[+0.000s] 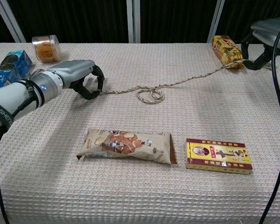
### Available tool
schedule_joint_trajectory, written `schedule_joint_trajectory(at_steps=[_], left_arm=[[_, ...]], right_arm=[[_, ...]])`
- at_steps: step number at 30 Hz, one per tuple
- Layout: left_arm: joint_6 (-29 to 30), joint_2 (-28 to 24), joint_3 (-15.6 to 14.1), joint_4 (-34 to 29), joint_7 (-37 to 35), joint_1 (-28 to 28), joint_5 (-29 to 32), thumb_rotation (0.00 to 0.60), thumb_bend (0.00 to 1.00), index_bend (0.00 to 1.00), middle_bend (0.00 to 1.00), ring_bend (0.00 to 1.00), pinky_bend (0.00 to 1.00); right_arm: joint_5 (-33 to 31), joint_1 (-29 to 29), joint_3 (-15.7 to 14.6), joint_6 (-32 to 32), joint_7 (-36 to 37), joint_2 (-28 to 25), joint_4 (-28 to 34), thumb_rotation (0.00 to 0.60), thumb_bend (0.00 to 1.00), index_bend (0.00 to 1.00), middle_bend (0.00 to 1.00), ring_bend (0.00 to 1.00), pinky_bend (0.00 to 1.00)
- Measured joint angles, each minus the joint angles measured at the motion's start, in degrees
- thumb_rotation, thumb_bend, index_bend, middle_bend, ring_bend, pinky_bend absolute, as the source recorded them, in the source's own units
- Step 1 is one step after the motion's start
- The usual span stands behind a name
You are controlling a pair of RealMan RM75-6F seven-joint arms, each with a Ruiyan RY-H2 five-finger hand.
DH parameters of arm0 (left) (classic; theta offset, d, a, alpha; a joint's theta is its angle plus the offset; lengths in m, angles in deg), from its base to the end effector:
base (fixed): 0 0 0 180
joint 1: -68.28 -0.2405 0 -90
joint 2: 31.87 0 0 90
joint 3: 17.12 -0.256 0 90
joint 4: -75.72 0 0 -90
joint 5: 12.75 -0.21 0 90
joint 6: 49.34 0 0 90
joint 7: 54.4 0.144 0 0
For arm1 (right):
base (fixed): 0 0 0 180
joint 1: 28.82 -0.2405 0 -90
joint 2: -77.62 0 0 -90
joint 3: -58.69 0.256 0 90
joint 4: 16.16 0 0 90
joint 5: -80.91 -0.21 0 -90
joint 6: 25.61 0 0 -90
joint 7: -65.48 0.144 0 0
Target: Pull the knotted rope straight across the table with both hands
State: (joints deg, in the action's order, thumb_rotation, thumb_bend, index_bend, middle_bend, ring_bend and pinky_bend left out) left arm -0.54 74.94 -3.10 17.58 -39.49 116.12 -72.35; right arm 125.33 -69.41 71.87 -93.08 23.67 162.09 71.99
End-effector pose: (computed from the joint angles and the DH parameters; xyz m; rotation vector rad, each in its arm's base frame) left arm -0.1504 0.3842 -0.0855 -1.7817 -1.0451 -0.8729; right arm -0.1910 -0.3617 0.0424 1.5476 -0.8203 0.6310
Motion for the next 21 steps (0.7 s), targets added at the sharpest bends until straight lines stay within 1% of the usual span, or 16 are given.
schedule_joint_trajectory(at_steps=[3, 6, 11, 16, 21], left_arm=[[1.6, -1.1, -0.2, -0.8, -0.8, -1.0, -0.9, 0.6, 0.5, 0.59, 0.23, 0.16, 0.18], [3.9, -3.4, -0.8, -2.1, -1.9, -2.7, -2.4, 0.6, 0.5, 0.6, 0.24, 0.16, 0.18], [6.3, -9.2, -2.1, -4.4, -3.5, -6.3, -3.9, 0.6, 0.5, 0.6, 0.24, 0.16, 0.18], [6.5, -13.8, -3.3, -5.4, -4.7, -9.6, -3.5, 0.6, 0.5, 0.6, 0.24, 0.16, 0.18], [5.5, -14.4, -3.9, -4.1, -5.9, -10.6, -3.2, 0.6, 0.5, 0.6, 0.24, 0.16, 0.18]], right_arm=[[0.2, 0.6, 0.2, -0.5, 1.1, -1.0, 0.5, 0.6, 0.46, 0.62, 0.28, 0.09, 0.12], [0.6, 1.5, 0.4, -0.7, 2.9, -2.8, 1.0, 0.6, 0.46, 0.62, 0.28, 0.08, 0.11], [1.7, 3.5, 0.4, 1.0, 8.9, -6.4, 0.9, 0.6, 0.46, 0.62, 0.28, 0.08, 0.1], [2.6, 5.5, 0.2, 2.8, 14.0, -8.4, -2.0, 0.6, 0.46, 0.62, 0.28, 0.08, 0.09], [3.0, 6.3, -0.6, 4.0, 14.9, -8.3, -5.4, 0.6, 0.46, 0.62, 0.28, 0.08, 0.1]])
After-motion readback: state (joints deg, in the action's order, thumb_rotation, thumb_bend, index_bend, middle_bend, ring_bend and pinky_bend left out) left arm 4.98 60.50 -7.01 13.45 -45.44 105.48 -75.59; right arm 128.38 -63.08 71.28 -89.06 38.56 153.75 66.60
